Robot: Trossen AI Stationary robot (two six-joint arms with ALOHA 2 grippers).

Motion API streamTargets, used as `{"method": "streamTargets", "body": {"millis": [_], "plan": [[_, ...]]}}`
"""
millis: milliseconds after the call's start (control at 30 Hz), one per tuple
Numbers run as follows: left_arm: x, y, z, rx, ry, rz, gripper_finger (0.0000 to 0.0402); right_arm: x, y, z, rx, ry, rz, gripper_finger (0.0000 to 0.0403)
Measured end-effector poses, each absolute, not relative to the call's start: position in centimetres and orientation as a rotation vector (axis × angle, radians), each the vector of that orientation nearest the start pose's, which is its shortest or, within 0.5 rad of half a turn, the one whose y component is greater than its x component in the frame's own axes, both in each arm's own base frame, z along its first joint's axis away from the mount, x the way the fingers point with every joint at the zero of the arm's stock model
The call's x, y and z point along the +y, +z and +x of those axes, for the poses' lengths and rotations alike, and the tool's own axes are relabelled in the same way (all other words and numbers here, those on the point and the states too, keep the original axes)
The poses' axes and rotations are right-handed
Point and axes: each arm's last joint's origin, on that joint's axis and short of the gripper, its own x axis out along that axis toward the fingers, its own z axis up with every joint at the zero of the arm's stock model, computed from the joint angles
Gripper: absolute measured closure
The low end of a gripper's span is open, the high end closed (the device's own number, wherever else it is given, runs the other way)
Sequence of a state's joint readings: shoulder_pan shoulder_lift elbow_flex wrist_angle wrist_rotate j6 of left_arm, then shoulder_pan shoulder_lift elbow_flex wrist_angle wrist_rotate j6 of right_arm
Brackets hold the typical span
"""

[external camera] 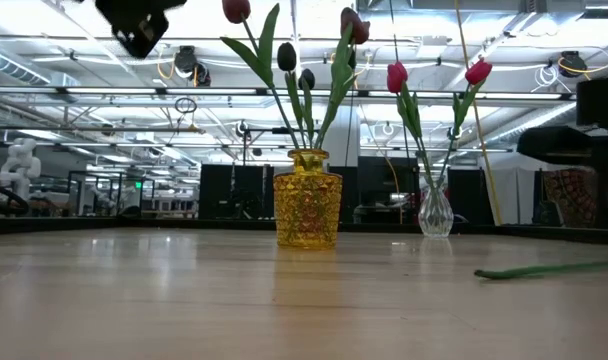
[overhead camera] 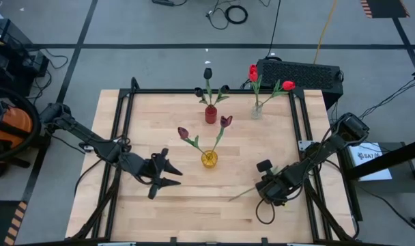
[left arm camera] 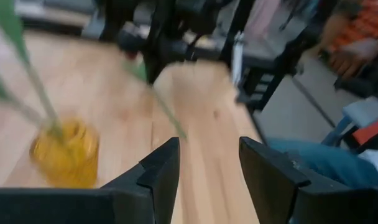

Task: Sort flowers into vase by color
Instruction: Put the dark red flower into the yellow vase

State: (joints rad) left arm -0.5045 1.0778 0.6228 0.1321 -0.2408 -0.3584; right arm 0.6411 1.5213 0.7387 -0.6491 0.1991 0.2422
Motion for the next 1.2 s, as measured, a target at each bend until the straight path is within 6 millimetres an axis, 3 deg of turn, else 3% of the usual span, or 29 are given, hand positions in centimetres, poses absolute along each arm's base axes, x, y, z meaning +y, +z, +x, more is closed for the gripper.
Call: {"method": "streamTargets", "body": {"millis": [333,467,600,767,867,1033,1200], "plan": [[-12.0,28.4,21.0,-0.031,-0.316,-0.111,0.0230,16.0,22.1,23.7,1.150,0.189,-0.246,0.0402],[-13.0,28.8,22.1,-0.065,-0.249,-0.046,0.0230,15.9,25.4,25.5,1.056,0.186,-0.195,0.0402],[-14.2,30.2,23.9,-0.043,-0.235,-0.032,0.0230,15.2,27.4,26.4,1.017,0.171,-0.177,0.0403],[-16.4,32.3,26.1,0.045,-0.241,0.010,0.0230,14.1,27.6,27.4,1.007,0.141,-0.168,0.0403],[-17.8,32.5,27.4,0.125,-0.218,0.050,0.0219,13.7,26.9,27.9,1.031,0.118,-0.166,0.0402],[-19.1,32.5,29.5,0.194,-0.128,0.098,0.0165,13.8,25.3,29.0,1.072,0.102,-0.175,0.0402],[-19.4,31.0,31.3,0.275,-0.092,0.105,0.0113,13.9,23.9,29.6,1.125,0.105,-0.189,0.0402]]}}
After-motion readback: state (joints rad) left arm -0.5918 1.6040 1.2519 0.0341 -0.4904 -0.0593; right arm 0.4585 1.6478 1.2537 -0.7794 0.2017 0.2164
